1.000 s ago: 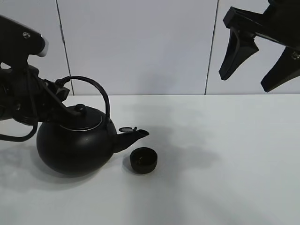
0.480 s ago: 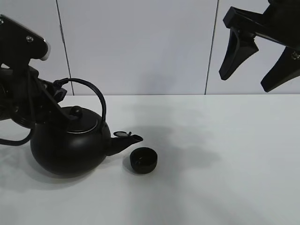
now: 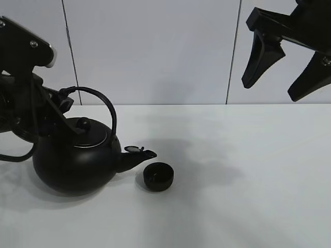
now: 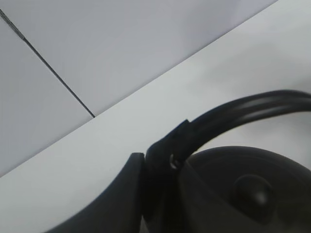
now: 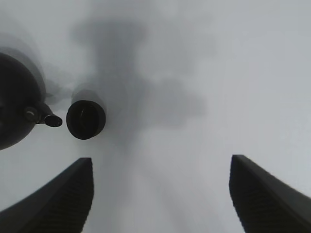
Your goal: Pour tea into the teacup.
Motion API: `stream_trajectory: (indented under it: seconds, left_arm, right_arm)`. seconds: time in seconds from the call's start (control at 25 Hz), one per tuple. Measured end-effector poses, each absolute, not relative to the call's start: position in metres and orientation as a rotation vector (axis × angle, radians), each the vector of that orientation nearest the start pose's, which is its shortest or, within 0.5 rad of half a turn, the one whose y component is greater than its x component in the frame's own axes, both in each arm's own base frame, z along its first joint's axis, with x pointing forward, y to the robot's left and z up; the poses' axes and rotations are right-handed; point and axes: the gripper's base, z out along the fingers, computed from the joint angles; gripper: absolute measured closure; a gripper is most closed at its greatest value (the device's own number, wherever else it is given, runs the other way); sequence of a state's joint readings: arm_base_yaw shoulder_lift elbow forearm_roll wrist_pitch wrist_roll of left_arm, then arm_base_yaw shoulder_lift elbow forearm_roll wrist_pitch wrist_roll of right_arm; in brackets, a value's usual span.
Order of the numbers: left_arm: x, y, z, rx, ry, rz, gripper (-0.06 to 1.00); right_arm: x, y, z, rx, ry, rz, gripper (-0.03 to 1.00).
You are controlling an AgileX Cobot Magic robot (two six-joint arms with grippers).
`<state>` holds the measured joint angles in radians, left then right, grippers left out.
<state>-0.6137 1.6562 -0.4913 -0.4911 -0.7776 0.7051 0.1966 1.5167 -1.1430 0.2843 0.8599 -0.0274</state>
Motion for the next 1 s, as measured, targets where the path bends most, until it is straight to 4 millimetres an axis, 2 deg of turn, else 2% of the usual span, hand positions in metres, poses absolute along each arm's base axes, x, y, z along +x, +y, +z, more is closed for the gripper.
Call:
stream_trajectory:
  seconds: [1.0]
  left_arm:
    - [0.2469, -0.1376, 0.1602, 0.738, 1.767, 0.183, 0.83]
  right_arm:
    - [0.2985, 0.0792, 0.277, -0.114, 2.713, 0.397, 0.43]
